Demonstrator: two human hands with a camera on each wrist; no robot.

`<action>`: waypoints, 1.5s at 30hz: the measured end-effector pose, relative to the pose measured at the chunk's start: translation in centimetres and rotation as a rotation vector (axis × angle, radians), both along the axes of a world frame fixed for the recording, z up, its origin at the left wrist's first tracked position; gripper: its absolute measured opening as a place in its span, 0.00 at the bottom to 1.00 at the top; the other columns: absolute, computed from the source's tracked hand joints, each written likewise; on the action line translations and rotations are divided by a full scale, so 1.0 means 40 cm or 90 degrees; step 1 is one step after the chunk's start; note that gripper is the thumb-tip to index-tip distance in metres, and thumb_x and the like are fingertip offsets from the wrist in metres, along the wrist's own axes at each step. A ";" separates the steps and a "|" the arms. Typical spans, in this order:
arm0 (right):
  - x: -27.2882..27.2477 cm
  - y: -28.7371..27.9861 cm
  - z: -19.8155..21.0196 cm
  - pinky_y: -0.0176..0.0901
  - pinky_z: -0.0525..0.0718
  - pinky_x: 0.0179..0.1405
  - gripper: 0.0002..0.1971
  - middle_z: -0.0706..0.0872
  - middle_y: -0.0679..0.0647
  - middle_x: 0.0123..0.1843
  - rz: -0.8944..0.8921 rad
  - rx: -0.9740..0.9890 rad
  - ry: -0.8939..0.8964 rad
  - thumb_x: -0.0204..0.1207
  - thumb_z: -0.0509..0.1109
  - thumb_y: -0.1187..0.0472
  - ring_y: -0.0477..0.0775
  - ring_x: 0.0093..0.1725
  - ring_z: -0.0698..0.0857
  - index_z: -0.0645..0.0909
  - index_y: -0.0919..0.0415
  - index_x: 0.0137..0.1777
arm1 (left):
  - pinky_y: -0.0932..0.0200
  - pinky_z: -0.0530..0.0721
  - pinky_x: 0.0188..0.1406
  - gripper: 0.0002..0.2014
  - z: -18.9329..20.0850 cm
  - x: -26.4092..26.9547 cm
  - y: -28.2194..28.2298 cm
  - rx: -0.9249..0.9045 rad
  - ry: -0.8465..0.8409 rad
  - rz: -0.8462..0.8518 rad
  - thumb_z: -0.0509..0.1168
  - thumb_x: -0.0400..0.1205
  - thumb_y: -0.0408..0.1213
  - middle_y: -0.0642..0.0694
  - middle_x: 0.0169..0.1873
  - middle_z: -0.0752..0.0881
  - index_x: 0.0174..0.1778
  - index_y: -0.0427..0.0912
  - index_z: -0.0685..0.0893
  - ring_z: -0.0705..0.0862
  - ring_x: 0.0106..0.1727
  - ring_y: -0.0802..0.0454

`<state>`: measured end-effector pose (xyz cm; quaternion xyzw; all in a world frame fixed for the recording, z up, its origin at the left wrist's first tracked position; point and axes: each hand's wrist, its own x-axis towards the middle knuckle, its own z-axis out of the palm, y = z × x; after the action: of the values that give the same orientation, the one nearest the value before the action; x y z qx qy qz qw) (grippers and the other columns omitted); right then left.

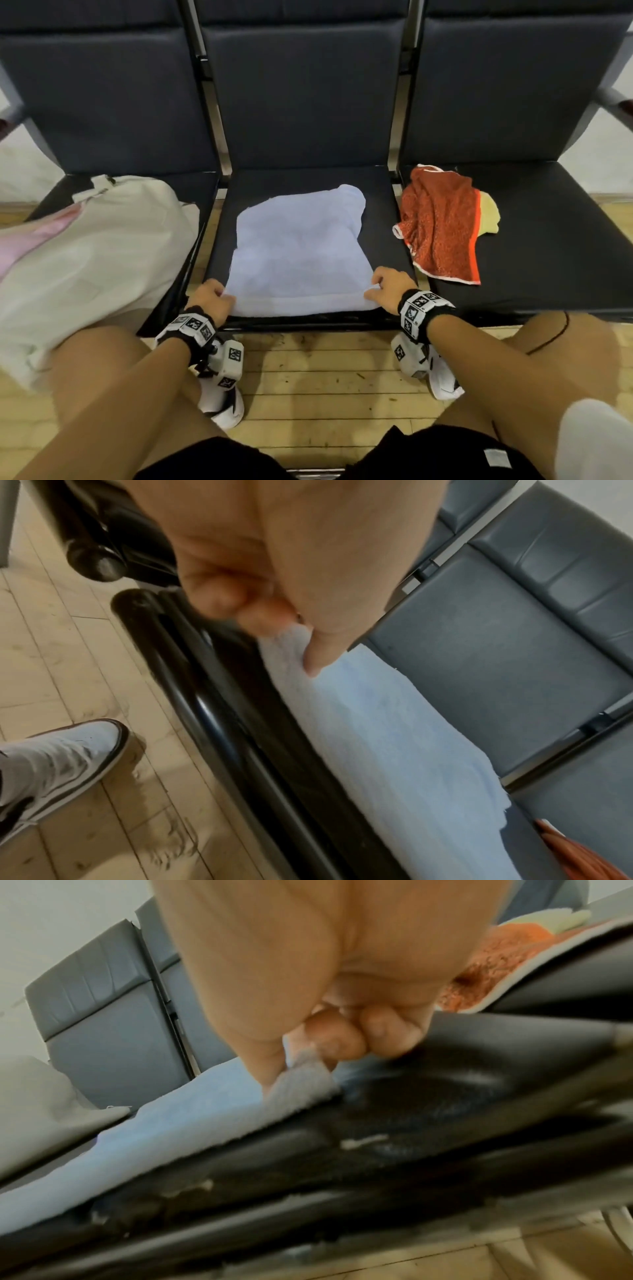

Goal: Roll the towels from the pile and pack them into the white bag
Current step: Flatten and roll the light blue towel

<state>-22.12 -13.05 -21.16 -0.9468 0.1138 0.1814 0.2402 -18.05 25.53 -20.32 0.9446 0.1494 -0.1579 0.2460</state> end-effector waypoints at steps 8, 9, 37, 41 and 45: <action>-0.050 0.070 -0.006 0.51 0.76 0.67 0.20 0.79 0.52 0.67 0.294 -0.070 -0.160 0.80 0.68 0.48 0.57 0.68 0.75 0.80 0.55 0.68 | 0.51 0.78 0.51 0.07 -0.009 -0.039 -0.108 0.025 -0.144 -0.315 0.69 0.81 0.45 0.49 0.52 0.78 0.50 0.49 0.81 0.79 0.54 0.45; -0.056 0.075 -0.016 0.51 0.75 0.69 0.22 0.79 0.52 0.69 0.339 -0.083 -0.150 0.80 0.68 0.47 0.57 0.69 0.75 0.79 0.55 0.70 | 0.51 0.78 0.53 0.09 -0.020 -0.043 -0.115 0.040 -0.116 -0.357 0.69 0.80 0.47 0.50 0.53 0.79 0.53 0.50 0.82 0.79 0.57 0.46; -0.066 0.071 -0.038 0.56 0.84 0.50 0.09 0.88 0.60 0.49 0.144 0.079 -0.168 0.85 0.63 0.61 0.63 0.48 0.84 0.82 0.57 0.60 | 0.47 0.75 0.59 0.13 -0.069 -0.087 -0.093 0.106 -0.202 -0.319 0.54 0.89 0.42 0.47 0.42 0.87 0.66 0.49 0.77 0.83 0.46 0.44; -0.071 0.075 -0.036 0.51 0.79 0.59 0.12 0.85 0.54 0.60 0.129 0.006 -0.191 0.81 0.67 0.61 0.59 0.58 0.82 0.83 0.57 0.63 | 0.45 0.70 0.69 0.16 -0.069 -0.090 -0.099 0.145 -0.187 -0.315 0.57 0.88 0.46 0.49 0.60 0.85 0.72 0.51 0.76 0.82 0.60 0.46; -0.071 0.100 -0.034 0.53 0.70 0.56 0.13 0.85 0.52 0.59 0.192 -0.123 -0.285 0.74 0.70 0.69 0.60 0.57 0.80 0.86 0.57 0.55 | 0.46 0.70 0.65 0.15 -0.057 -0.090 -0.120 0.137 -0.267 -0.321 0.64 0.85 0.40 0.48 0.61 0.81 0.67 0.48 0.81 0.78 0.63 0.44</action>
<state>-24.97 -9.03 -22.52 -0.9881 -0.0671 -0.0101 0.1382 -21.66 20.75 -22.59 0.9842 -0.1265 0.0006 0.1237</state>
